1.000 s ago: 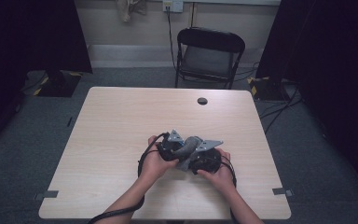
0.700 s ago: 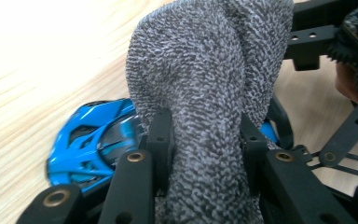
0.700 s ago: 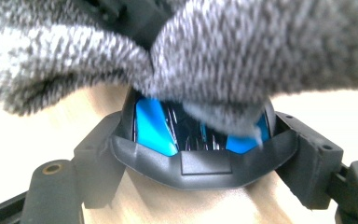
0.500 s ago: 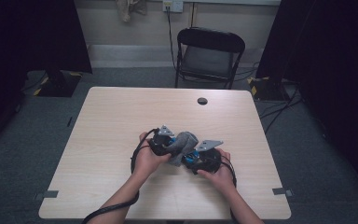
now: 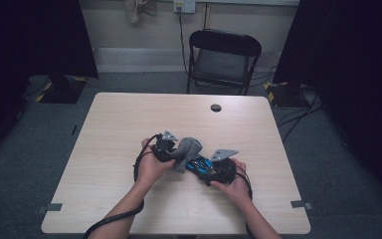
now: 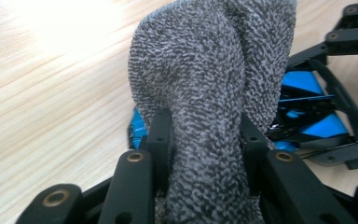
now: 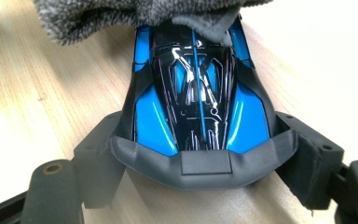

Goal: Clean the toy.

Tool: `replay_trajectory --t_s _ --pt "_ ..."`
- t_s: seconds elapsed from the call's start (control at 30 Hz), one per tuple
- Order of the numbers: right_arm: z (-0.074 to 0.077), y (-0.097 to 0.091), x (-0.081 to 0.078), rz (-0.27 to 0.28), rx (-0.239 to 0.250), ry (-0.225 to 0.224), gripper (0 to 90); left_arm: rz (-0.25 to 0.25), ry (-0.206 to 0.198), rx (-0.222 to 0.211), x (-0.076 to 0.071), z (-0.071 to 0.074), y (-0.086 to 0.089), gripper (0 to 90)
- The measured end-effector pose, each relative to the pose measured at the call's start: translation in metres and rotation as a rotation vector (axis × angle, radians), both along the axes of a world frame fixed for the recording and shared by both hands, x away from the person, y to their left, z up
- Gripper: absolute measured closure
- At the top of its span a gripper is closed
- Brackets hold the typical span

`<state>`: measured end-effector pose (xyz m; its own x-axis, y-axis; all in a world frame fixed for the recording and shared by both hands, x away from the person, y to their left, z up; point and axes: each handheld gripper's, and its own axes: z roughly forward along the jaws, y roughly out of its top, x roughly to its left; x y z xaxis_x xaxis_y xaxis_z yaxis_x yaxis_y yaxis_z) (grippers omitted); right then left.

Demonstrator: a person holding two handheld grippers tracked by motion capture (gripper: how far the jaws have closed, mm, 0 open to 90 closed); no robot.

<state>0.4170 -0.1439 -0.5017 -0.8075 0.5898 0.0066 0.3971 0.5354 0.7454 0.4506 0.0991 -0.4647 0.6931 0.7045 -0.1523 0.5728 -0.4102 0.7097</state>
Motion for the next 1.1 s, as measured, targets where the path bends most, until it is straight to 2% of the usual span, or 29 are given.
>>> replay_trajectory --t_s 0.33,0.63,0.7,0.87,1.03,1.1 --pt "0.000 0.000 0.000 0.000 0.000 0.000 24.2 0.049 0.005 0.003 0.009 -0.003 0.013 65.7" --pt "0.000 0.000 0.000 0.000 0.000 0.000 24.2 0.072 0.005 0.027 0.015 -0.006 0.021 65.7" --pt "0.000 0.000 0.000 0.000 0.000 0.000 24.2 0.099 0.017 0.004 0.016 -0.008 0.023 65.7" --pt "0.000 0.000 0.000 0.000 0.000 0.000 24.2 0.102 0.017 0.018 0.017 -0.008 0.026 65.7" --pt "0.000 0.000 0.000 0.000 0.000 0.000 24.2 0.133 0.023 0.012 0.018 -0.011 0.031 65.7" --pt "0.000 0.000 0.000 0.000 0.000 0.000 24.2 0.137 0.024 0.026 0.019 -0.012 0.035 65.8"
